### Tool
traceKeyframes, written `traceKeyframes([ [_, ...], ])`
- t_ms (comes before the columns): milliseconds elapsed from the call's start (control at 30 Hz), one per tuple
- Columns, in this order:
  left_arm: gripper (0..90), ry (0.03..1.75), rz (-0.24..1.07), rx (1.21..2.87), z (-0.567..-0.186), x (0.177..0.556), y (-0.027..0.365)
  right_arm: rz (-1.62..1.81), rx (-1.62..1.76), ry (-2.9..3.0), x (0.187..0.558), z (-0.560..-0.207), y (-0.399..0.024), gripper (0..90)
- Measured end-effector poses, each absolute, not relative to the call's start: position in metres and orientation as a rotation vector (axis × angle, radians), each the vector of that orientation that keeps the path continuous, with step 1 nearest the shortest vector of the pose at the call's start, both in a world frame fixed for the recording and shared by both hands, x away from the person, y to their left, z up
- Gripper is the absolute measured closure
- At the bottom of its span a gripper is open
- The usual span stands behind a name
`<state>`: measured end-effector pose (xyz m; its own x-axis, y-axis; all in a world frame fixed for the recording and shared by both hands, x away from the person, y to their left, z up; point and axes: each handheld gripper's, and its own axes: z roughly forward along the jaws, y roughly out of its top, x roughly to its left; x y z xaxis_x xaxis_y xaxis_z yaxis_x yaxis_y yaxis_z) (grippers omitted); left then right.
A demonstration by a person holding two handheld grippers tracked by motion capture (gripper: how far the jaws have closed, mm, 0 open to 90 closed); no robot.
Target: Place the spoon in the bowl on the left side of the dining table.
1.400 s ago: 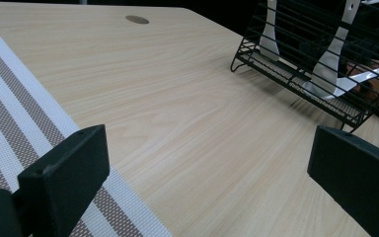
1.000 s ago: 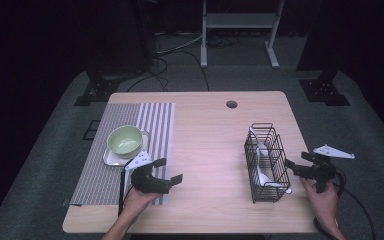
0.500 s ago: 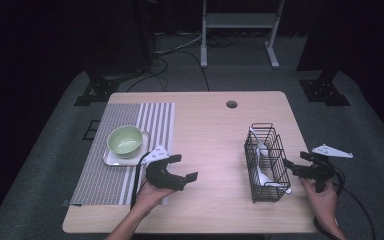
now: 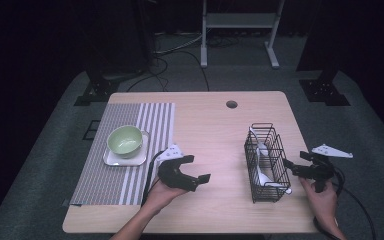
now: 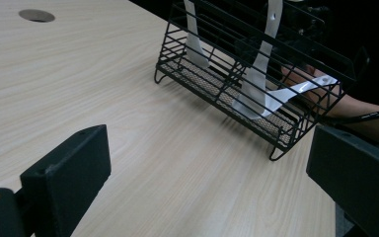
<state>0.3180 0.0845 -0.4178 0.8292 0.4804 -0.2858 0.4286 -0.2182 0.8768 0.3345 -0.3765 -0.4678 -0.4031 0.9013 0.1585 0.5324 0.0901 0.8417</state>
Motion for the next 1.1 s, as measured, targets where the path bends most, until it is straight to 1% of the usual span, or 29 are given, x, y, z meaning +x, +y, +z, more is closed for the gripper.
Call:
traceKeyframes([
  [67,3.5,0.681,0.053,1.854,-0.417,0.319,0.080,1.248,1.407,1.971,0.334,-0.468,-0.377,14.8],
  [400,3.5,0.660,0.005,1.857,-0.411,0.322,0.062,1.256,1.406,1.976,0.334,-0.468,-0.377,14.8],
  [667,3.5,0.644,0.019,1.864,-0.407,0.325,0.049,1.258,1.402,1.976,0.334,-0.468,-0.377,14.8],
  [1100,3.5,0.641,-0.005,1.851,-0.405,0.329,0.033,1.261,1.396,1.984,0.336,-0.468,-0.375,14.8],
])
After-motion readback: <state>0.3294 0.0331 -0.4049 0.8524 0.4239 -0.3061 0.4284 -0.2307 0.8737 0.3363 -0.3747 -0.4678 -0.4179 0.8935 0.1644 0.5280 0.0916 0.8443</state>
